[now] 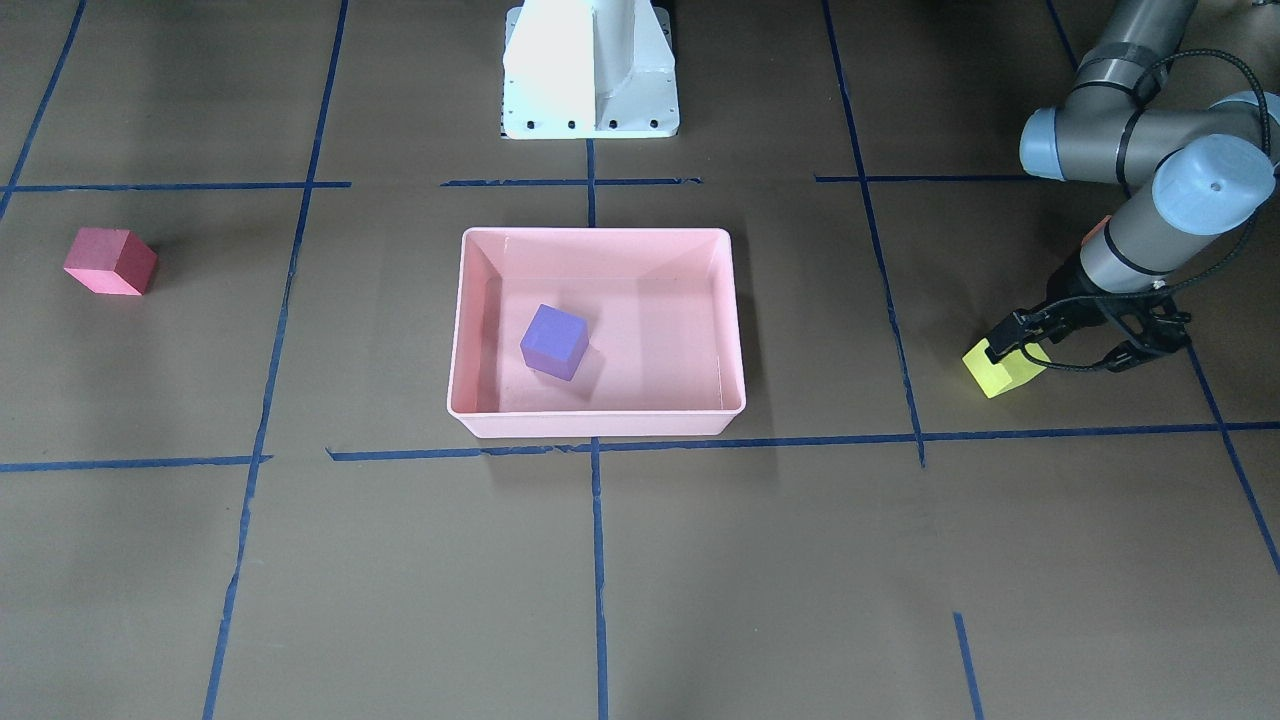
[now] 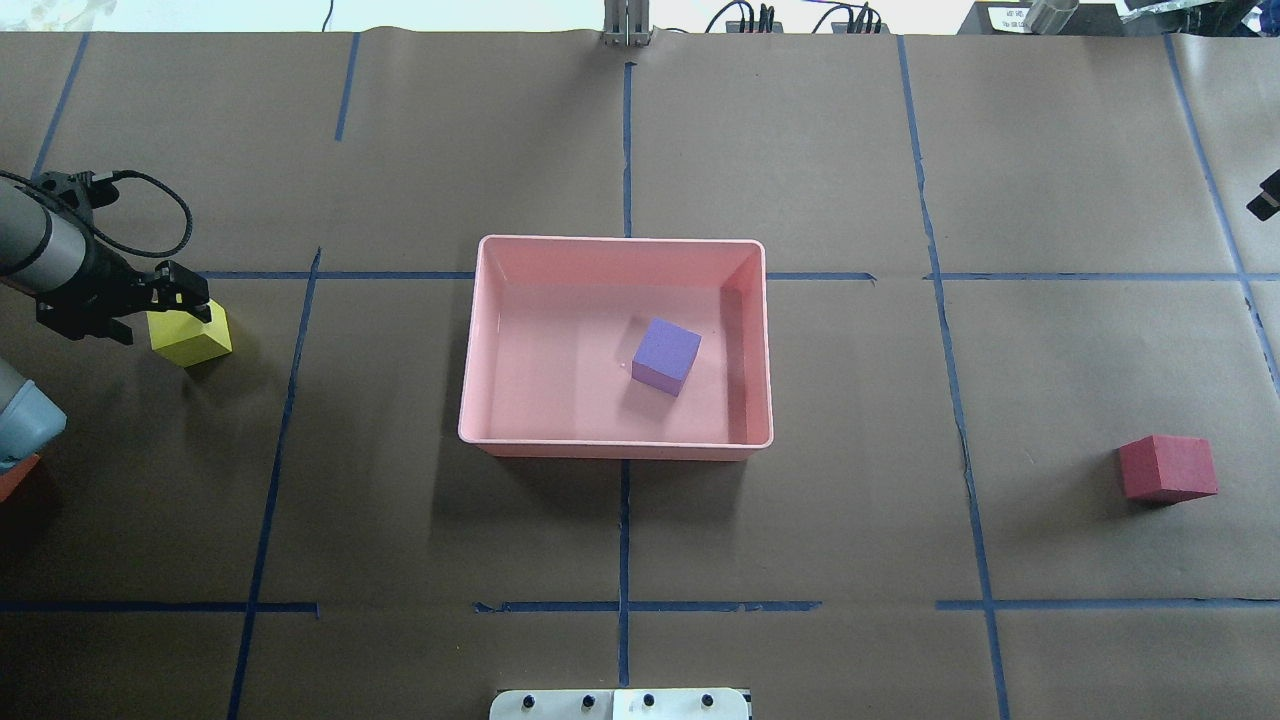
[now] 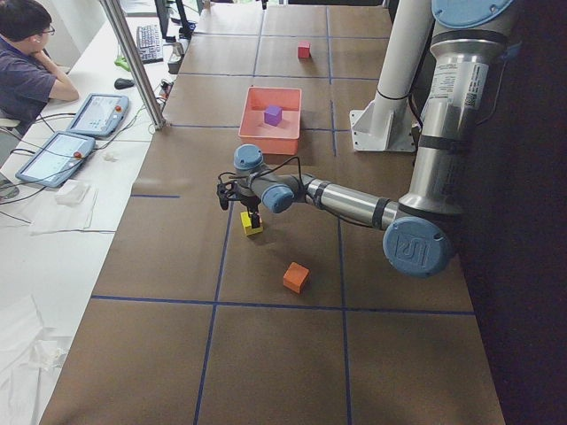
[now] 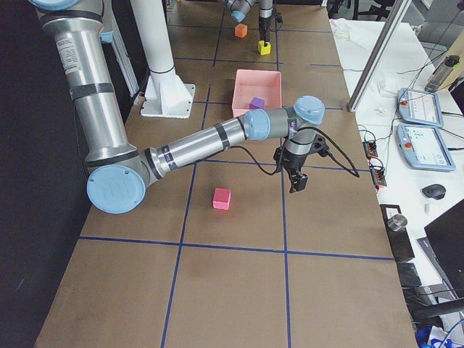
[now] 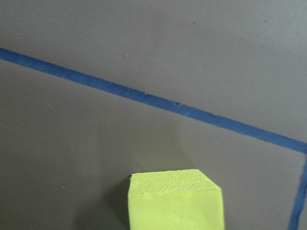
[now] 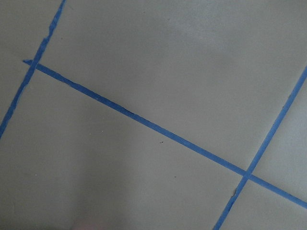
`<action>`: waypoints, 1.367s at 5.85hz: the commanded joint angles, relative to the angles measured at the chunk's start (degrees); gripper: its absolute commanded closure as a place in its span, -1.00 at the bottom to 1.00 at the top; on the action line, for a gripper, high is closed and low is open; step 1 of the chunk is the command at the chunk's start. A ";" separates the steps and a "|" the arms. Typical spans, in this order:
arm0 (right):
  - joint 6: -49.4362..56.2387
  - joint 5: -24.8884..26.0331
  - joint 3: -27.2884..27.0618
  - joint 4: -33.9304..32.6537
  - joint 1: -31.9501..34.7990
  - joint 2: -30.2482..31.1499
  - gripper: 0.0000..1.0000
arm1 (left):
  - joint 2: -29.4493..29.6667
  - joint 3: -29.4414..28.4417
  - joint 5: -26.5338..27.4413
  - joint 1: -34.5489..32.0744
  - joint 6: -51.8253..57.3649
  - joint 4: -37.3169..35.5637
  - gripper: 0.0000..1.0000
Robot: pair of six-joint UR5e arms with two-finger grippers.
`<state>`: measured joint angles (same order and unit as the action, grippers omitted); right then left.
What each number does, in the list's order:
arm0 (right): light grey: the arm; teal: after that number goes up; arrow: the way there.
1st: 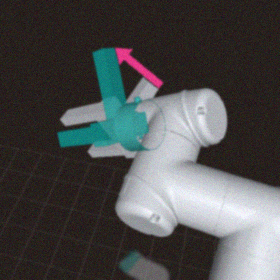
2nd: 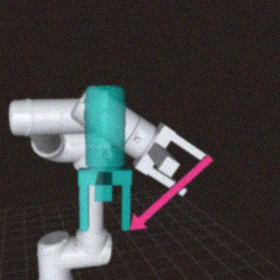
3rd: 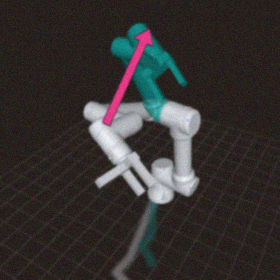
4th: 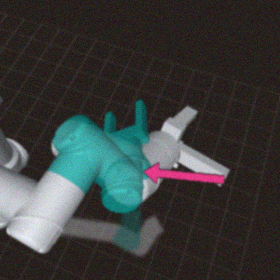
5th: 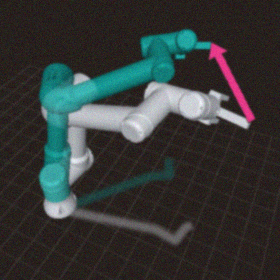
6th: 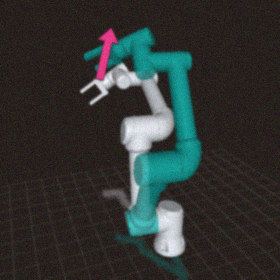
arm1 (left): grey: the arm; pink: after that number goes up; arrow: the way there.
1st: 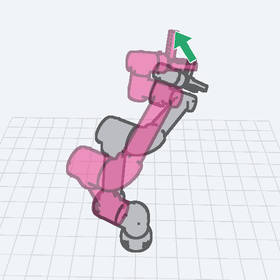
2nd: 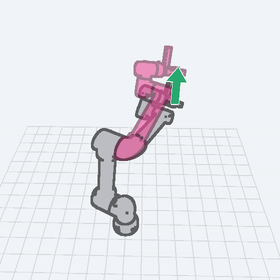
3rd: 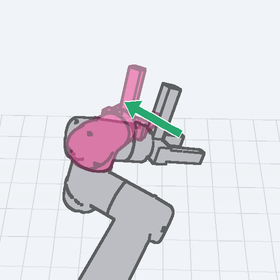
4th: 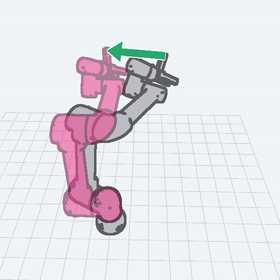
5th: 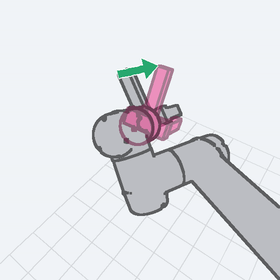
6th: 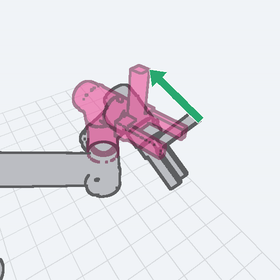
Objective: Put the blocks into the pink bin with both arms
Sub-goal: 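Reach the left gripper to the yellow cube and grasp it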
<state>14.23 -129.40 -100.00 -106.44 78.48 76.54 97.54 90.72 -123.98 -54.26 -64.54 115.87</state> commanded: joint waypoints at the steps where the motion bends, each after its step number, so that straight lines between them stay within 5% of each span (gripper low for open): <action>1: 0.00 0.02 0.06 0.00 0.01 0.36 -1.00 | 1.07 -2.47 2.68 2.13 0.11 0.15 -1.00; 2: 0.00 0.11 0.06 0.09 0.01 0.36 -1.00 | 1.08 -2.57 2.78 2.49 -0.06 0.15 -0.91; 3: 0.00 0.11 -0.02 0.09 0.01 0.45 -1.00 | 1.08 -2.31 2.69 2.49 0.11 0.15 0.29; 4: 0.00 0.11 -0.02 0.09 0.01 0.45 -1.00 | 0.99 -1.52 2.60 2.40 0.11 -0.02 0.57; 6: -0.35 -0.06 -0.28 0.00 0.01 0.45 -1.00 | 1.60 4.42 2.77 2.31 0.02 -0.64 0.58; 8: -0.87 -0.85 -0.46 0.09 -0.08 0.45 -1.00 | 11.22 5.52 3.04 4.14 -0.07 -0.99 0.58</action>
<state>13.63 -129.74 -100.32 -106.37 78.46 76.99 104.40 95.70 -121.01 -51.28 -64.61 115.06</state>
